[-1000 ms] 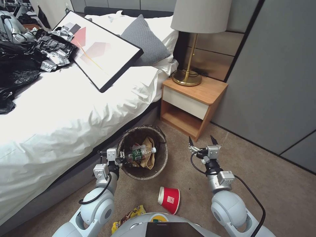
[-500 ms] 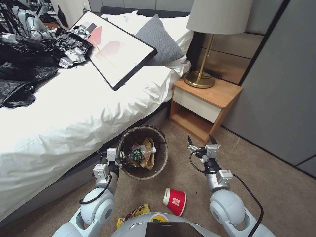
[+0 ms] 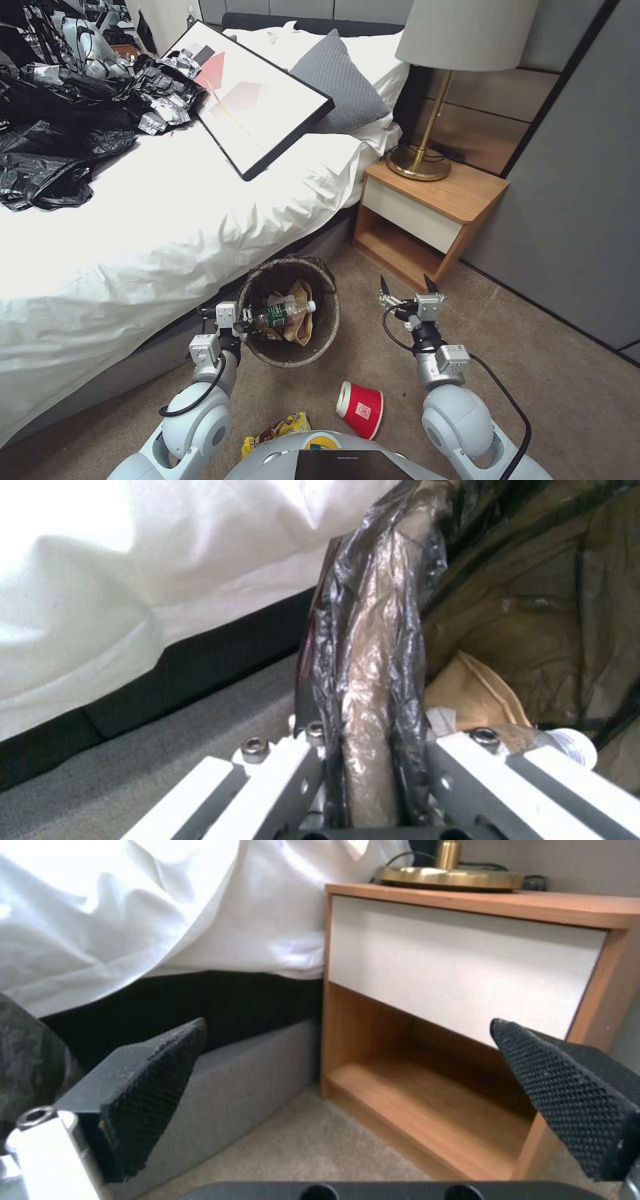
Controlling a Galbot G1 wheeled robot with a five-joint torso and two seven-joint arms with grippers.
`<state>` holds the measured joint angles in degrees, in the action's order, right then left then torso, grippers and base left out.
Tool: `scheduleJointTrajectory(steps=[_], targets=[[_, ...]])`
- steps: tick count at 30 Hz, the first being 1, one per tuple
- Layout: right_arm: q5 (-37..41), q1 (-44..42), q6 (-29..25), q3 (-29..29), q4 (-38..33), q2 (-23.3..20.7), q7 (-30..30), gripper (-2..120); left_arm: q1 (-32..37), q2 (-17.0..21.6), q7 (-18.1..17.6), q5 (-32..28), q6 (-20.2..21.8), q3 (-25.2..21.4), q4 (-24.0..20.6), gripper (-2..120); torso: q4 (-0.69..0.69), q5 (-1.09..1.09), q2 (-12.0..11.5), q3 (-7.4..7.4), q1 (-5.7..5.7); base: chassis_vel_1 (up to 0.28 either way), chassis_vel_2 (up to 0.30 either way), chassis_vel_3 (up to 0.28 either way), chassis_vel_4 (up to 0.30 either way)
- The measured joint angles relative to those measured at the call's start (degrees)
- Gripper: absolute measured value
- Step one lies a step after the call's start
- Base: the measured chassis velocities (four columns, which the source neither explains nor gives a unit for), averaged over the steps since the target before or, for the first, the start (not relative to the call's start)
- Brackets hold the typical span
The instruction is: Pick up the trash bin, then pick up the garbage from the floor and place it into the trash bin.
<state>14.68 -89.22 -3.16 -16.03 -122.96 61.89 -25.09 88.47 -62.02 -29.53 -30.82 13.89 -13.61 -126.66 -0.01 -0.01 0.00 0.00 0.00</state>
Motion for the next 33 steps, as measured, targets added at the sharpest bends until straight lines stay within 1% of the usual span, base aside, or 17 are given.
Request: scheduleJointTrajectory(steps=[16, 33], targets=[[-0.11, 0.15, 0.65, -0.24, 0.13, 0.16, -0.81, 100, 0.03, -0.16, 0.11, 0.20, -0.13, 0.06, 0.00, 0, 0.01, 0.01, 0.00, 0.00, 0.00, 0.000, 0.000, 0.000, 0.000], [0.26, 1.05, 0.92, -0.11, 0.64, -0.03, -1.06, 100, -0.41, -0.38, 0.10, 0.20, -0.22, -0.04, 0.49, 0, 0.01, 0.00, 0.00, 0.00, 0.00, 0.080, -0.070, -0.082, 0.075]])
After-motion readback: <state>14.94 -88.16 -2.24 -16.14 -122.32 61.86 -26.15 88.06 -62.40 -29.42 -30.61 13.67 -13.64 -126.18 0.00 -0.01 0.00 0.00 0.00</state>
